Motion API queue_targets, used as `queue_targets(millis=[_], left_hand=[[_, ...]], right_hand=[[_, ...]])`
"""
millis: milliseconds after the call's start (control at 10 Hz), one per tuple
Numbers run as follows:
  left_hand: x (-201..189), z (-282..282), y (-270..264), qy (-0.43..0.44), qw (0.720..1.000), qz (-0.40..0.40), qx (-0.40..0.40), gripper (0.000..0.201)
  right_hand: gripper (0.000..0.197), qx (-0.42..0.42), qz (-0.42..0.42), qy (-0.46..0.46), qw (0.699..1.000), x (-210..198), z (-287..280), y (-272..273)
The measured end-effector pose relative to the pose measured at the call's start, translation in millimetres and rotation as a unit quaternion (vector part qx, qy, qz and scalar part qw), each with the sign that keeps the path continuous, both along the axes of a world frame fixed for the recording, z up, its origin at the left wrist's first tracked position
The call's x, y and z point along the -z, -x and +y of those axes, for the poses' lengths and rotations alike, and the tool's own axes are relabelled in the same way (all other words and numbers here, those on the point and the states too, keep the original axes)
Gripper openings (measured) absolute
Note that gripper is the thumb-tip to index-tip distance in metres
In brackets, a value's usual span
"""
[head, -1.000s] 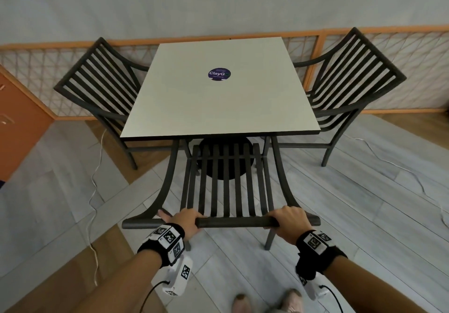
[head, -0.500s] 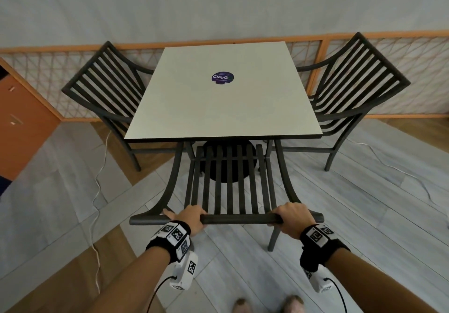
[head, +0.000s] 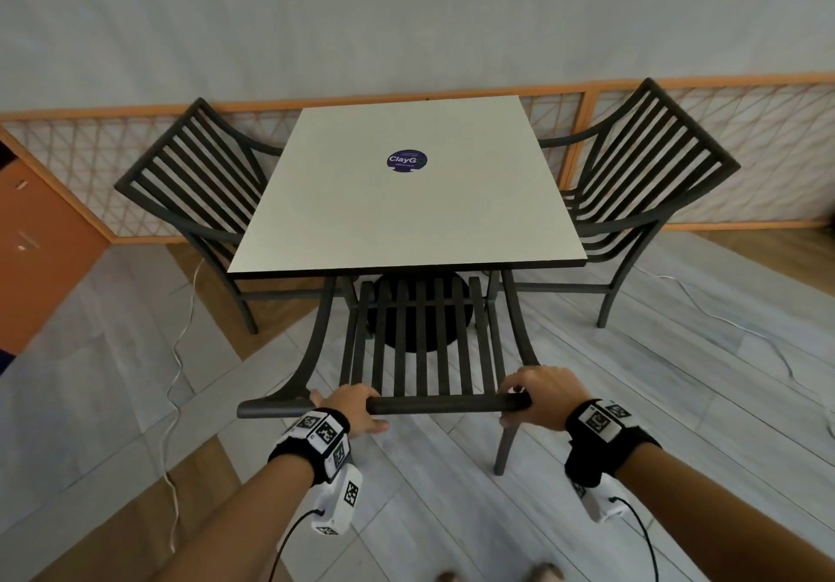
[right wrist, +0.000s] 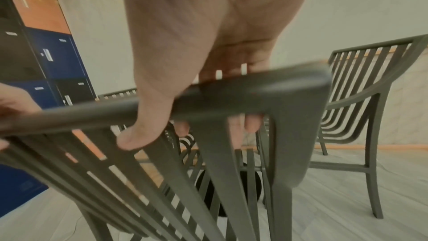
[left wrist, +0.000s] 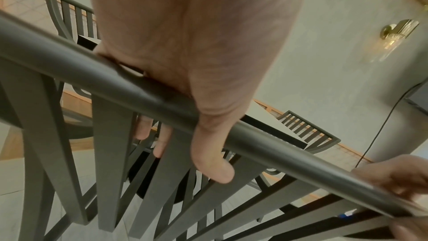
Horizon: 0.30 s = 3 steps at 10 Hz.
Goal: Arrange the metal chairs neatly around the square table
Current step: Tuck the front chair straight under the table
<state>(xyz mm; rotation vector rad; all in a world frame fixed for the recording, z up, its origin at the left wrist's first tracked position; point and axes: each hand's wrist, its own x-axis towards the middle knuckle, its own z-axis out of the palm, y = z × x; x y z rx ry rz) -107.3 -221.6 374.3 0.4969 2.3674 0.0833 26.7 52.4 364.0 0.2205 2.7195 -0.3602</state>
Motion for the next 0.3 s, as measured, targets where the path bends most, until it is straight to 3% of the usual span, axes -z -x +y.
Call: queue_targets(millis=[100,200,300], left_hand=[[-7,-2,4,-0.018,0.999,-0.043,-0.015,0.036],[-13,-2,11,-0.06,0.993,-0.087,-0.046,0.038],[-16,2,5,-0.133,0.988,-0.062,-0.043,0.041]], right_hand=[[0.051,-0.011,0.0,0.009,1.0,-23,11,5],[0.051,-0.005,0.01,0.019,1.0,-50,16,12],[0.044,0.006,0.056,0.05,0.997,-82,19,18]])
